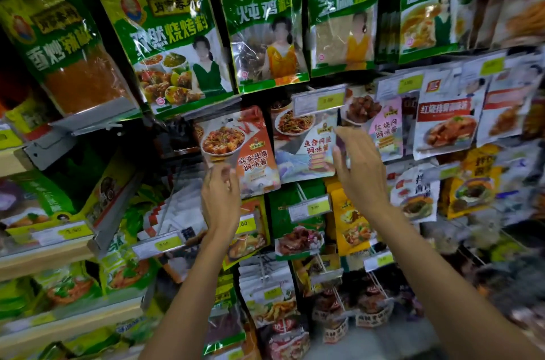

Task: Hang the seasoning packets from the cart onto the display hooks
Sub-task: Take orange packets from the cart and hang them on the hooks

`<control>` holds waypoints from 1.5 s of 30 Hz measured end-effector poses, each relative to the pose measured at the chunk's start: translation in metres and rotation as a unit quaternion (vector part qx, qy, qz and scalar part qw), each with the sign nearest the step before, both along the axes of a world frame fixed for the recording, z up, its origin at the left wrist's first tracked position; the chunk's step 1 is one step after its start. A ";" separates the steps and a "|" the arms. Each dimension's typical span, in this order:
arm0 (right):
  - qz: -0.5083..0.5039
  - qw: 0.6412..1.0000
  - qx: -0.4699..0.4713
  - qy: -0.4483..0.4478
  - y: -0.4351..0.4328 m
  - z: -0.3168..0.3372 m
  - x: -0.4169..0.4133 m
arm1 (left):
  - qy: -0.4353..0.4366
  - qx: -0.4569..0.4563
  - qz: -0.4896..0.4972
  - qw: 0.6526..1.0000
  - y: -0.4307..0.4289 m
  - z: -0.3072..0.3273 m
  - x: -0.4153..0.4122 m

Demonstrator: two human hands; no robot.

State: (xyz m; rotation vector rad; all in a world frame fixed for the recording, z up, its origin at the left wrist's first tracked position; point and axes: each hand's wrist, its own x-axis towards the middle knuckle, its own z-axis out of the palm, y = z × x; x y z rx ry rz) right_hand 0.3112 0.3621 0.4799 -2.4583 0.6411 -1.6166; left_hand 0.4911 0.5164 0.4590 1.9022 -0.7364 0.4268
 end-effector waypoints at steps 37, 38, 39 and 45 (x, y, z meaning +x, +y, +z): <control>-0.467 0.630 0.609 -0.119 -0.171 -0.386 -0.453 | 0.047 0.387 -0.507 0.769 -0.473 -0.299 -0.408; -0.478 0.609 0.622 -0.116 -0.180 -0.400 -0.458 | 0.041 0.399 -0.506 0.764 -0.486 -0.307 -0.413; -0.490 0.587 0.634 -0.115 -0.186 -0.416 -0.464 | 0.035 0.412 -0.502 0.759 -0.498 -0.316 -0.417; -0.506 0.462 0.720 -0.114 -0.187 -0.503 -0.490 | 0.015 0.473 -0.506 0.721 -0.535 -0.369 -0.434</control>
